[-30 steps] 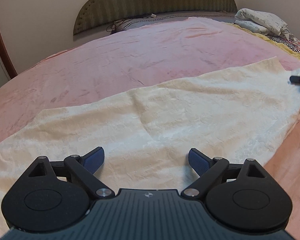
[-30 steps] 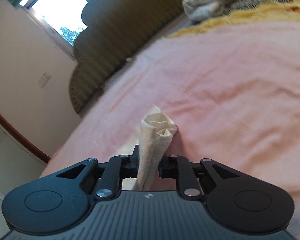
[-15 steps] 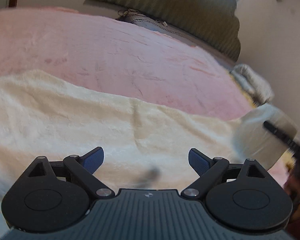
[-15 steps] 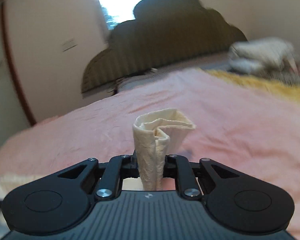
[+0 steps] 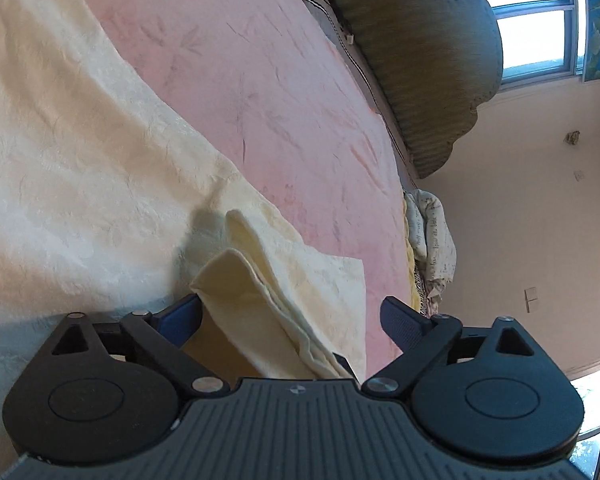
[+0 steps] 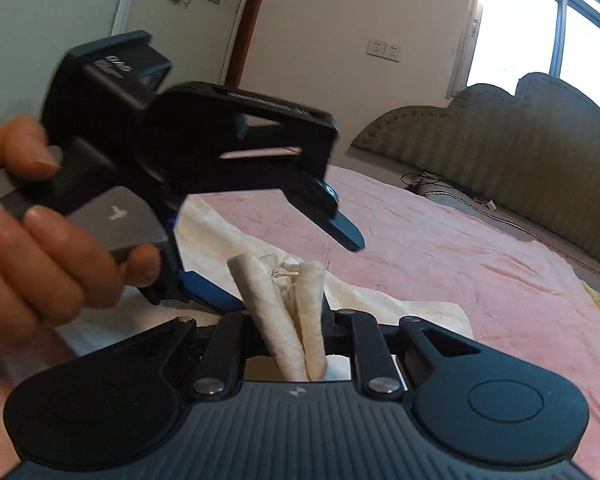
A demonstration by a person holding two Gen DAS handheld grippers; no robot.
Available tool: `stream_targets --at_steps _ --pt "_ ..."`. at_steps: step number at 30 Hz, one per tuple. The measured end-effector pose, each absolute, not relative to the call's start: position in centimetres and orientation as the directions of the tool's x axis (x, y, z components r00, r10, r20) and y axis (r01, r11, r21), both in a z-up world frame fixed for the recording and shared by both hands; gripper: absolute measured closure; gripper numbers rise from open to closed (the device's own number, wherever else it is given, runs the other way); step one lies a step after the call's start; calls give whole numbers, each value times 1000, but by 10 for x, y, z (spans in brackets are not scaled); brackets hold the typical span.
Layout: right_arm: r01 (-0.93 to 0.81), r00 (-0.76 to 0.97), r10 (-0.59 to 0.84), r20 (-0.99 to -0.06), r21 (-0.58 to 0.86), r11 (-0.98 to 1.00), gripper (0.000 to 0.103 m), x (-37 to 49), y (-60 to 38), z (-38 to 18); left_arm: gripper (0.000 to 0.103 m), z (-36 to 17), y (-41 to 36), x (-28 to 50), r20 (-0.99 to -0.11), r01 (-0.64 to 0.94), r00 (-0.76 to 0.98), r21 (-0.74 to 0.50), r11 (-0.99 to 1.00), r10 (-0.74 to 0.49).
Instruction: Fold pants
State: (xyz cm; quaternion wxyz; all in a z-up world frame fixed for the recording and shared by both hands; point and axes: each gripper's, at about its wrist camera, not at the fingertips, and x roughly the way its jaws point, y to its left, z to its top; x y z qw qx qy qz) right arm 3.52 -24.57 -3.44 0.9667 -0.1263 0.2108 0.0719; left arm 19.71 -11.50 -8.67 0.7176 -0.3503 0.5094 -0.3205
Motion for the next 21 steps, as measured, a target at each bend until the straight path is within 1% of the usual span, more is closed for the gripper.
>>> stream_targets --at_steps 1,2,3,4,5,7,9,11,13,16,19,20,21 --pt "-199 902 80 -424 -242 950 88 33 -242 -35 25 -86 -115 198 -516 103 279 -822 559 -810" --pt "-205 903 78 -423 -263 943 88 32 -238 -34 43 -86 -115 202 -530 107 276 -812 573 -802" --pt "-212 903 83 -423 -269 940 88 32 -236 -34 54 -86 -113 204 -543 111 272 -802 587 -794" --pt "-219 903 92 -419 -265 939 88 31 -232 -35 68 -85 -111 206 -558 115 272 -790 602 -784" --pt "-224 904 100 -416 -260 939 88 31 -229 -34 72 -84 -107 206 -567 119 280 -780 614 -775" --pt "-242 902 121 -414 -253 937 88 35 -224 -32 83 -76 -100 208 -581 146 318 -751 644 -750" --pt "-267 901 144 -409 -261 928 88 40 -216 -29 84 -59 -94 208 -612 215 384 -669 712 -691" --pt "-303 899 172 -404 -289 908 88 47 -203 -28 84 -41 -91 203 -643 277 481 -534 799 -596" --pt "-343 891 203 -406 -310 887 88 55 -190 -32 84 -32 -88 201 -658 295 544 -431 853 -521" --pt "-395 867 244 -434 -302 868 88 71 -174 -42 84 -40 -80 205 -710 268 561 -329 905 -425" --pt "-446 804 258 -535 -257 857 80 89 -161 -59 84 -50 -70 201 -735 234 589 -242 942 -335" --pt "-449 798 256 -546 -255 856 78 87 -160 -63 88 -50 -69 199 -733 233 604 -215 948 -314" --pt "-449 802 252 -542 -267 853 74 82 -159 -63 88 -49 -67 196 -727 227 623 -188 956 -291"
